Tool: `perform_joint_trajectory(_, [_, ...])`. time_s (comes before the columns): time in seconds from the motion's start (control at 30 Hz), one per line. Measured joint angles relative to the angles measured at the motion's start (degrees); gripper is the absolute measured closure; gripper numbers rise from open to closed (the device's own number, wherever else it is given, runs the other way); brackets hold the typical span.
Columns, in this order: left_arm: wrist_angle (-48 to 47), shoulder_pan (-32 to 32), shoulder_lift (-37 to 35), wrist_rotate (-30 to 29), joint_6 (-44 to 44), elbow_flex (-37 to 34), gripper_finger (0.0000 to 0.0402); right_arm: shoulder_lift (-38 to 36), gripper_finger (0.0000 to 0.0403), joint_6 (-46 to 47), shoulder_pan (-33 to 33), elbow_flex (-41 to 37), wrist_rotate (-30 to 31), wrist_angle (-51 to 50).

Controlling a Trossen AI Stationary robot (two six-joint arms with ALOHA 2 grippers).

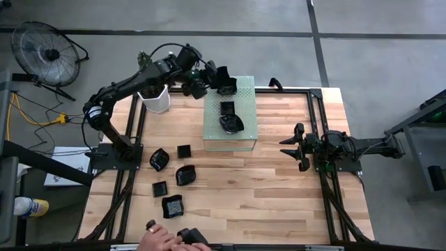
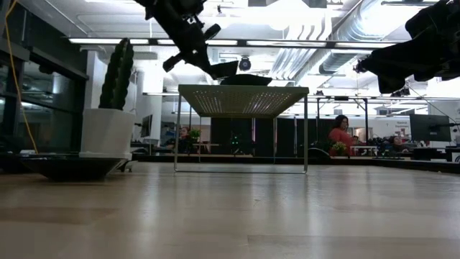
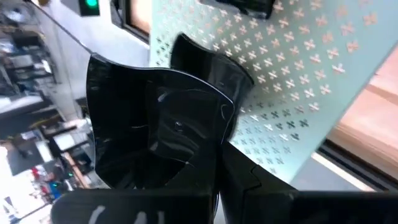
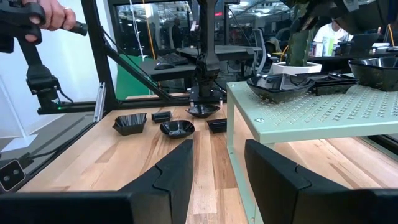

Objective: Pick & Place Mini shaped plates
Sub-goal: Stack the black distorted square plate on top of the black distorted square plate on the shelf

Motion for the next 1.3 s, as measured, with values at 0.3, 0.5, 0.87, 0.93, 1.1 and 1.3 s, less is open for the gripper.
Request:
perform_joint_trajectory(0.3, [2.2, 0.0, 1.7, 2.0, 5.0, 0.0, 0.0401, 0.0, 0.0263, 0.0, 0.0, 0.0, 0.0, 0.0])
perform_joint_trajectory(0.5, [5.1, 0.0, 4.4, 1.0, 8.3, 0.0, 0.0401, 0.0, 0.0263, 0.0, 0.0, 0.0, 0.0, 0.0])
perform_joint_trajectory(0.87, [5.8, -0.3, 6.0, 1.3, 11.7, 0.0, 0.0401, 0.0, 0.0263, 0.0, 0.0, 0.0, 0.0, 0.0])
perform_joint_trajectory(0.93, [5.8, -0.3, 6.3, 1.2, 11.8, 0.0, 0.0401, 0.0, 0.0263, 0.0, 0.0, 0.0, 0.0, 0.0])
perform_joint_trajectory(1.1, [5.5, -0.3, 6.9, 1.1, 11.9, 0.0, 0.0402, 0.0, 0.0263, 0.0, 0.0, 0.0, 0.0, 0.0])
perform_joint_trajectory(1.3, [5.3, -0.3, 6.9, 1.0, 11.8, 0.0, 0.0402, 0.0, 0.0263, 0.0, 0.0, 0.0, 0.0, 0.0])
